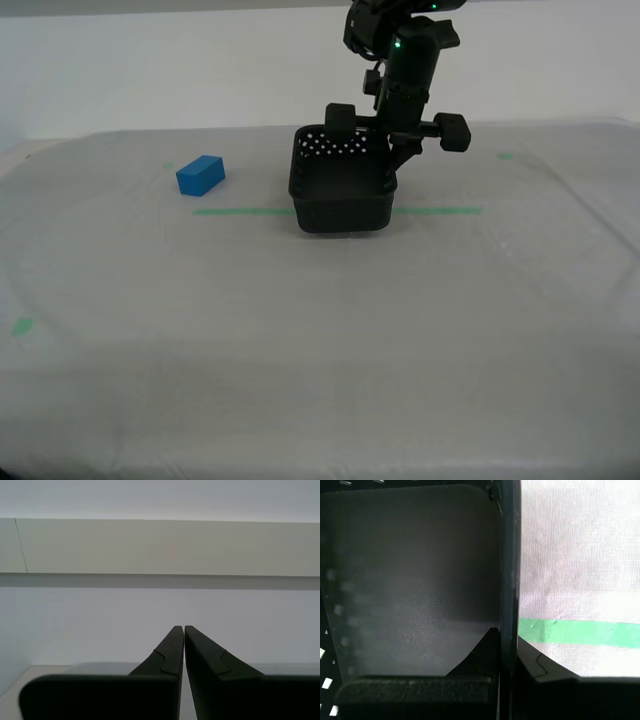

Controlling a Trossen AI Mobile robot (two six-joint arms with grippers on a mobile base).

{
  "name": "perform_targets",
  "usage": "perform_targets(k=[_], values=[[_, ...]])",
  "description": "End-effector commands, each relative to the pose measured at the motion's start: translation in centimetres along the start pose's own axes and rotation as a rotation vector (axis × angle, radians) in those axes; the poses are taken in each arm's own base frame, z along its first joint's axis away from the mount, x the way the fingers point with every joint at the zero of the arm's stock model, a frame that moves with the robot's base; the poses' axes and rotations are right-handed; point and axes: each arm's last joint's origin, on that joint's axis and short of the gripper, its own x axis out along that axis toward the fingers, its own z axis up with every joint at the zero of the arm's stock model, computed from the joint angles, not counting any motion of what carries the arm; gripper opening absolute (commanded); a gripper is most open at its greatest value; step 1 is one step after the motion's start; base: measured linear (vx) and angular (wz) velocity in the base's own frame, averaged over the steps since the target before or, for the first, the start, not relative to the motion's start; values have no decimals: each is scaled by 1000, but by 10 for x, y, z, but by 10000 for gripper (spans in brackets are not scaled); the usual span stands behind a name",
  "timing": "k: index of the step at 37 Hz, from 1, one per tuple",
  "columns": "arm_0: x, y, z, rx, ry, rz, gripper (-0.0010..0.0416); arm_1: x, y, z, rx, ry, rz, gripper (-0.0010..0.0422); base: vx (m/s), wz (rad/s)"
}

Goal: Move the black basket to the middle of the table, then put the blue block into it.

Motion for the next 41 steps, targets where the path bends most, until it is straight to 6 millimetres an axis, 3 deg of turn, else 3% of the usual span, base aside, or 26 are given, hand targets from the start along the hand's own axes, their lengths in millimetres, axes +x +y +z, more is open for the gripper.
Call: perform_targets(k=[1, 25, 41], values=[[1, -1, 0, 1, -3, -6, 0, 0, 0, 1, 1, -4, 0, 0, 0, 0], [19, -2, -6, 5, 68, 8, 0, 0, 0, 1, 2, -4, 1, 0, 0, 0], [21, -2, -6, 15, 66, 22, 1, 0, 0, 1, 2, -4, 0, 0, 0, 0]])
